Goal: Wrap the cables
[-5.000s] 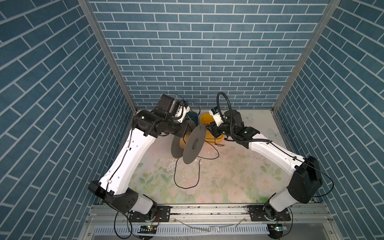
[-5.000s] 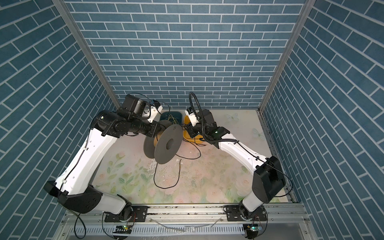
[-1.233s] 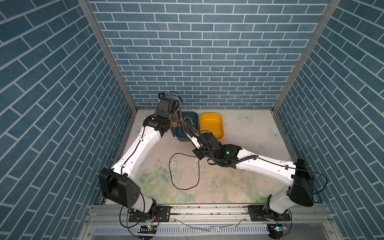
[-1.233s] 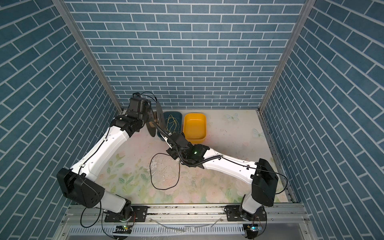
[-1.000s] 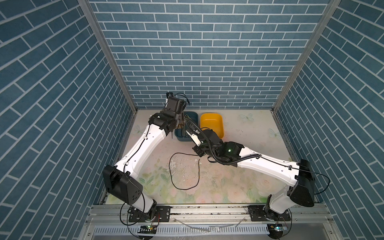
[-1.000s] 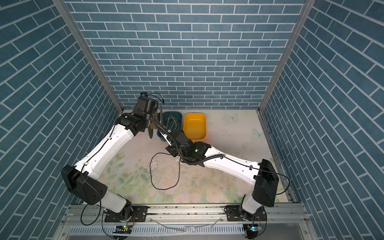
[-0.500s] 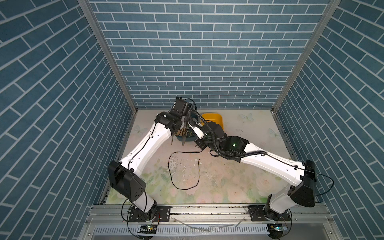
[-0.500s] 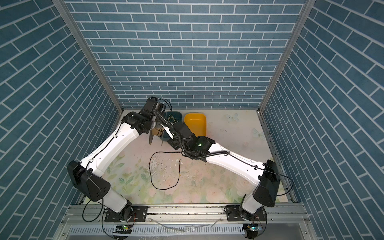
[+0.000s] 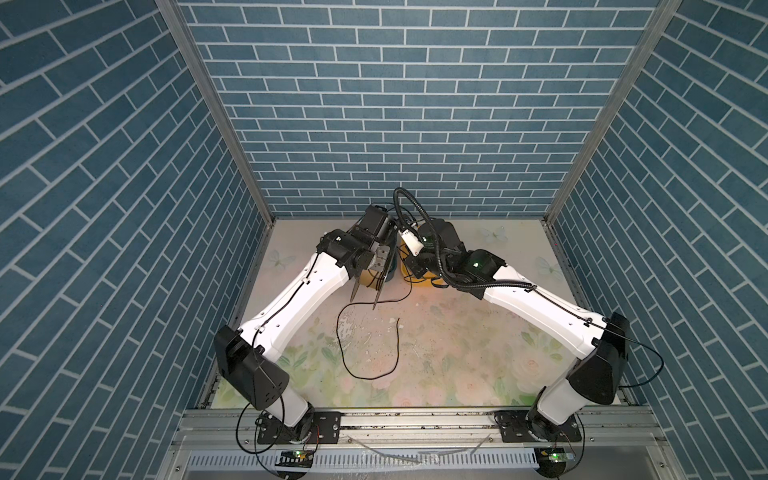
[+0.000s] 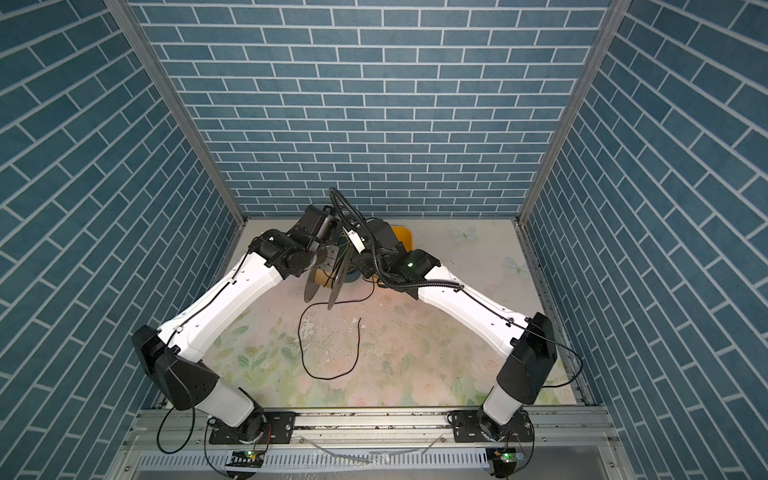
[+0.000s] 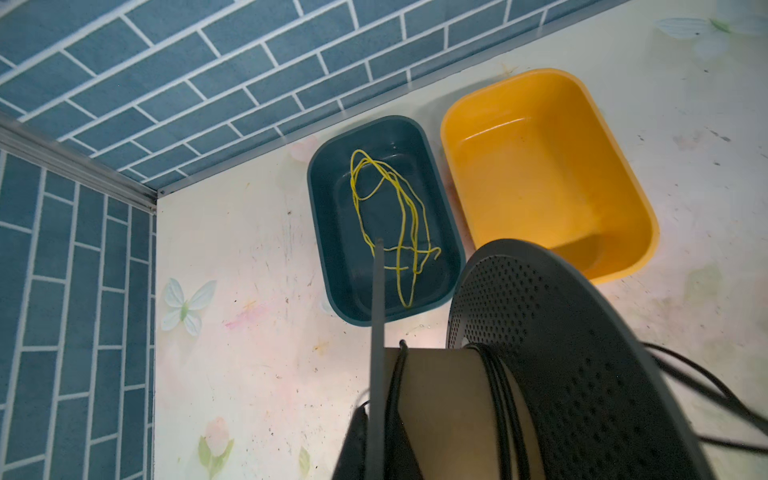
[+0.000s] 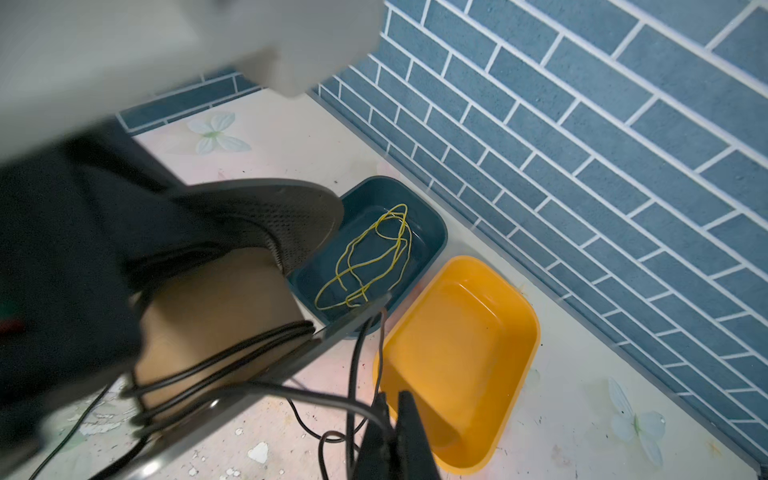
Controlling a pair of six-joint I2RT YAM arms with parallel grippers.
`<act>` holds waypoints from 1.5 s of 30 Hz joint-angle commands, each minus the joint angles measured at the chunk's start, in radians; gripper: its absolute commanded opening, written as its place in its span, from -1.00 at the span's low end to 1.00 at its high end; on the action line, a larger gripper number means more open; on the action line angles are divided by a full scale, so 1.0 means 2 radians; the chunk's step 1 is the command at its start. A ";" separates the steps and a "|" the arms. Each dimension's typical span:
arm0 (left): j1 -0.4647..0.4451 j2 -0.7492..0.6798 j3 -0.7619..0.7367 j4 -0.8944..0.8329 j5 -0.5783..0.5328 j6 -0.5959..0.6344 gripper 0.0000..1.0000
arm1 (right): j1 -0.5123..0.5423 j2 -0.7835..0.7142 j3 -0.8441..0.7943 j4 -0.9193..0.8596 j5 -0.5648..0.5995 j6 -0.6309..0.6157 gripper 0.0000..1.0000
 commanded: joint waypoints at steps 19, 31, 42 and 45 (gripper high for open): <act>0.000 -0.025 0.136 -0.164 0.135 0.101 -1.00 | -0.159 0.015 0.001 -0.071 -0.189 0.035 -0.42; 0.037 -0.004 0.199 -0.168 0.279 0.085 -1.00 | -0.167 -0.078 -0.137 0.019 -0.233 0.077 0.98; 0.058 0.020 0.252 -0.157 0.329 0.048 -1.00 | -0.168 -0.209 -0.291 0.139 -0.306 0.188 0.91; 0.061 0.025 0.259 -0.152 0.332 0.039 -1.00 | -0.167 -0.226 -0.325 0.181 -0.319 0.231 0.78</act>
